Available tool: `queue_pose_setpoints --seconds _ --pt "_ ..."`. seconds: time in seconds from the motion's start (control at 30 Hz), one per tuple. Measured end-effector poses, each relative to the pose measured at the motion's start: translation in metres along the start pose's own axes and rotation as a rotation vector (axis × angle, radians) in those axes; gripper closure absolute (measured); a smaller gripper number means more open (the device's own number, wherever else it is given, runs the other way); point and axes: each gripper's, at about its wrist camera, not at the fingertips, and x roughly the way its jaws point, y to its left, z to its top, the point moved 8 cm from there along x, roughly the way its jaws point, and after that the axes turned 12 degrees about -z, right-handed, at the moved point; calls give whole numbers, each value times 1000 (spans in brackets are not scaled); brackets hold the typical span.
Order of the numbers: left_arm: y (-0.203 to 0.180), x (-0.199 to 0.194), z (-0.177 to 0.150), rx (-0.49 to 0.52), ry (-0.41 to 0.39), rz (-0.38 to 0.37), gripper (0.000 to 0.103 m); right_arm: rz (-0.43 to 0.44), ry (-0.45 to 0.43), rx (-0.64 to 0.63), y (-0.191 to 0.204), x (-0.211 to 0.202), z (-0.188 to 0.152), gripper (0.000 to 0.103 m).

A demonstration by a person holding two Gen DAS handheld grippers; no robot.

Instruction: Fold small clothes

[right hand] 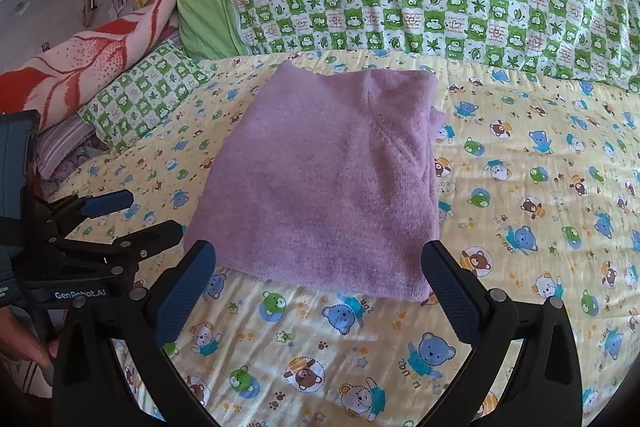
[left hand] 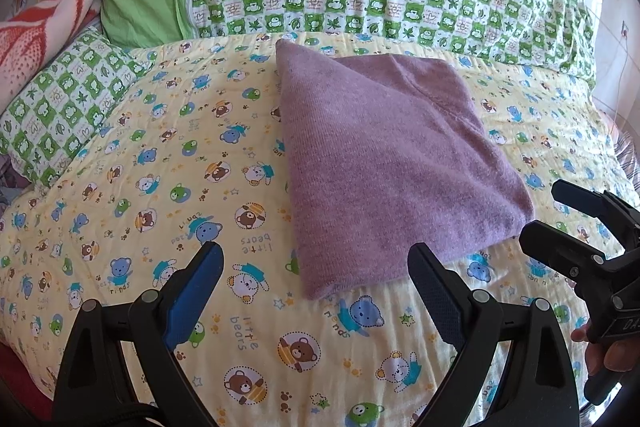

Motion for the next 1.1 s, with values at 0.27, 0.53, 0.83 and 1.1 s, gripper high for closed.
queue_pose_setpoints --seconds 0.27,0.53,0.83,1.1 --pt "1 2 2 -6 5 -1 9 1 -5 3 1 0 4 0" --pt "2 4 3 -7 5 1 9 -6 -2 10 -1 2 4 0" --pt "1 5 9 7 0 5 9 -10 -5 17 -5 5 9 0" --pt "-2 8 12 -9 3 -1 9 -13 -6 36 -10 7 12 0"
